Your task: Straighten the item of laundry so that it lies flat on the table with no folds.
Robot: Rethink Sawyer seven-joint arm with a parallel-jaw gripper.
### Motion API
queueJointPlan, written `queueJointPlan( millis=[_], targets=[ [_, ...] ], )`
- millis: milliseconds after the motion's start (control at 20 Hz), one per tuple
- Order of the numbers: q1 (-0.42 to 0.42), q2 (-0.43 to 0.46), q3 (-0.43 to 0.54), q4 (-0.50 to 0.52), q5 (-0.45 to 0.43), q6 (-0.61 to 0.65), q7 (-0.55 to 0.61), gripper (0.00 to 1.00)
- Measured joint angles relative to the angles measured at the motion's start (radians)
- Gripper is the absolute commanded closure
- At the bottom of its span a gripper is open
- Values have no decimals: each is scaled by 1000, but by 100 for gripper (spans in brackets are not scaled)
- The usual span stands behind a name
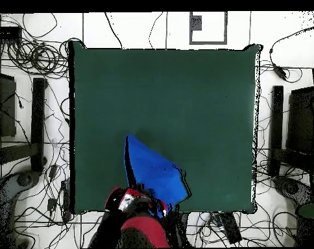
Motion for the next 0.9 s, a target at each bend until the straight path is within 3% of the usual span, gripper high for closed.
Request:
queueJointPlan(
  millis=[900],
  targets=[
    [51, -69, -9, 6, -22, -17, 0, 100]
  ],
)
